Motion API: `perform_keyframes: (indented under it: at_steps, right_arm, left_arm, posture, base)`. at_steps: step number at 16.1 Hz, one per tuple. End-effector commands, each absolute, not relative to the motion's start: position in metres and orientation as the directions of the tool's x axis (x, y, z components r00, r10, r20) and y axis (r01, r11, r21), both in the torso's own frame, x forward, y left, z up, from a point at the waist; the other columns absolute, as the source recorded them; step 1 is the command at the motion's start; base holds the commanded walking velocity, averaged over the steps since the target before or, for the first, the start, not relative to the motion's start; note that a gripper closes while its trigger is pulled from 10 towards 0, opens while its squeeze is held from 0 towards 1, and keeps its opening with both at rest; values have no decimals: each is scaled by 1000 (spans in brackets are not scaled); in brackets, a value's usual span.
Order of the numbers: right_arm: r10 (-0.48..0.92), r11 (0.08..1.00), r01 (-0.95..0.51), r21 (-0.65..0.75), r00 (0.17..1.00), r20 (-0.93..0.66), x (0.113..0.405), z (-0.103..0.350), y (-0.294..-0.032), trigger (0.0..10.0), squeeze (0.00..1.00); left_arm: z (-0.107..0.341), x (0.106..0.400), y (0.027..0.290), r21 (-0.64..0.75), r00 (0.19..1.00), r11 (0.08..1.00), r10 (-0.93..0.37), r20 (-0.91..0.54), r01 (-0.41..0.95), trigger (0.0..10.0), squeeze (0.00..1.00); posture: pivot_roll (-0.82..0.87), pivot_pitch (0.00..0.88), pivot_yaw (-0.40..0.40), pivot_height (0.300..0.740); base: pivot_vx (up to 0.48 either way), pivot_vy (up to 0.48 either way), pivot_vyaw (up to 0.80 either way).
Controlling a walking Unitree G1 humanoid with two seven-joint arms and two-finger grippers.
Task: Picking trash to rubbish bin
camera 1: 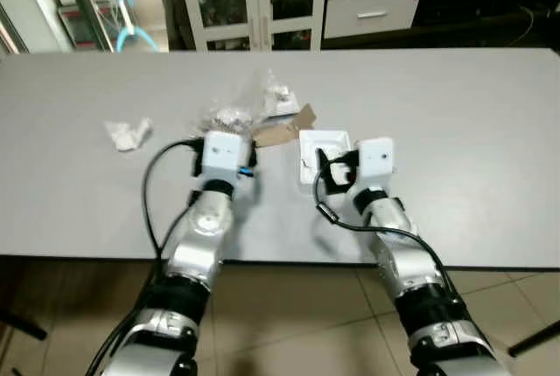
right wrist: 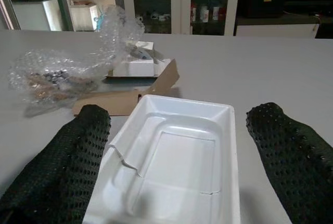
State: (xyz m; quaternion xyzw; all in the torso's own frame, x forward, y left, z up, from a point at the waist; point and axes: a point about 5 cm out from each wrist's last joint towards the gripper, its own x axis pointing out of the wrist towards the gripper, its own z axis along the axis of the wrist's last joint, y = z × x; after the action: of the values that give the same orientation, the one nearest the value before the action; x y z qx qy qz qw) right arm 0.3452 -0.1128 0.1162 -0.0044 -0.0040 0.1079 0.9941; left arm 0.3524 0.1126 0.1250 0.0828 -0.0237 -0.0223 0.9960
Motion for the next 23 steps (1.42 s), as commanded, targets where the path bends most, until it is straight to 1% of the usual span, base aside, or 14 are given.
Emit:
perform_keyframes:
  at_steps: [1,5,13,18,23]
  right_arm:
    - [194,981,-194,-20,981,17,347,120,-122,10000,0]
    - [194,981,-194,-19,981,17,348,120,-121,10000,0]
    - [193,981,-193,-17,981,18,348,120,-121,10000,0]
    - [193,981,-192,-16,981,14,347,119,-121,10000,0]
    - [193,981,-193,-18,981,16,348,119,-120,10000,0]
  left_arm:
    - [126,352,103,158,996,985,-72,43,64,10000,0]
    - [126,352,103,156,996,986,-72,46,64,10000,0]
    - [127,353,104,170,996,983,-73,48,64,10000,0]
    - [124,350,95,184,990,975,-134,42,124,10000,0]
    - [124,349,92,181,985,970,-169,39,159,10000,0]
  posture:
    - [-81,31,45,740]
    - [-81,32,44,740]
    - [-75,42,43,740]
    - [-74,49,44,740]
    - [-79,28,50,740]
  base:
    - [330,0,0]
    - [347,0,0]
    - [457,0,0]
    - [0,0,0]
    - [0,0,0]
